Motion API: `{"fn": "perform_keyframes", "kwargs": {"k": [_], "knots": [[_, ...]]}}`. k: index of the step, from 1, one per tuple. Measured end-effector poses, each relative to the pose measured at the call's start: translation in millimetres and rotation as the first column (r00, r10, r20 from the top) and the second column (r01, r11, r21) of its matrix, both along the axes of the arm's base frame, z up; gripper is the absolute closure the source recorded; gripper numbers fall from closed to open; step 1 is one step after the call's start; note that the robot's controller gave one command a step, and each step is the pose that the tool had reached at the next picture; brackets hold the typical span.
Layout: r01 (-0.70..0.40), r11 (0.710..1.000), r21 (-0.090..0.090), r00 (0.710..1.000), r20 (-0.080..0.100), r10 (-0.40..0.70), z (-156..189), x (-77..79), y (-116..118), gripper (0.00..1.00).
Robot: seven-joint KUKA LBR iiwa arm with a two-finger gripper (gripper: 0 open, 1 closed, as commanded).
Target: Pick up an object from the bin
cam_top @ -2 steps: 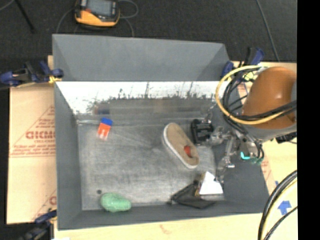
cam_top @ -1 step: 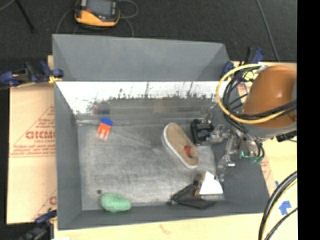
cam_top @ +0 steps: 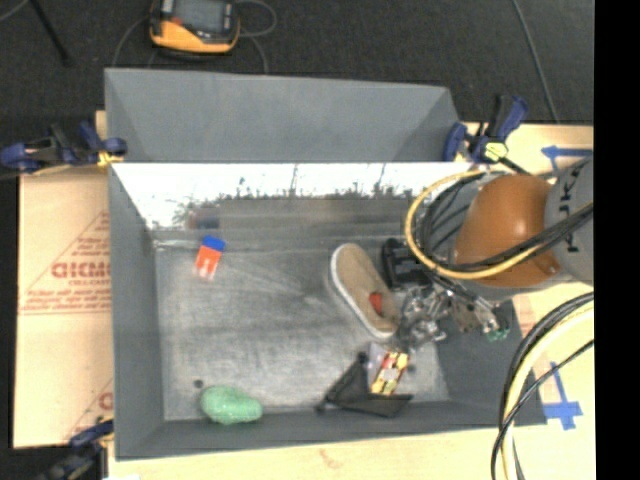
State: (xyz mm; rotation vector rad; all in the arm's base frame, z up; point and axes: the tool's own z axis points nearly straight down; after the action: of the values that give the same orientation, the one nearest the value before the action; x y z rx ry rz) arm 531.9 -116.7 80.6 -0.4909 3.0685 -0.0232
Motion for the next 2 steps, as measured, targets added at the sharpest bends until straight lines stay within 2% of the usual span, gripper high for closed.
{"fn": "perform_keyframes", "kwargs": {"k": [1, 2], "knots": [[-0.001, 1.0, 0.004, 1.0, -0.027, 0.001, -5.4, -8.0, 0.5, 0.0], [-0.006, 1.0, 0.006, 1.0, -0.015, 0.006, -5.4, -5.1, 3.1, 1.0]]}}
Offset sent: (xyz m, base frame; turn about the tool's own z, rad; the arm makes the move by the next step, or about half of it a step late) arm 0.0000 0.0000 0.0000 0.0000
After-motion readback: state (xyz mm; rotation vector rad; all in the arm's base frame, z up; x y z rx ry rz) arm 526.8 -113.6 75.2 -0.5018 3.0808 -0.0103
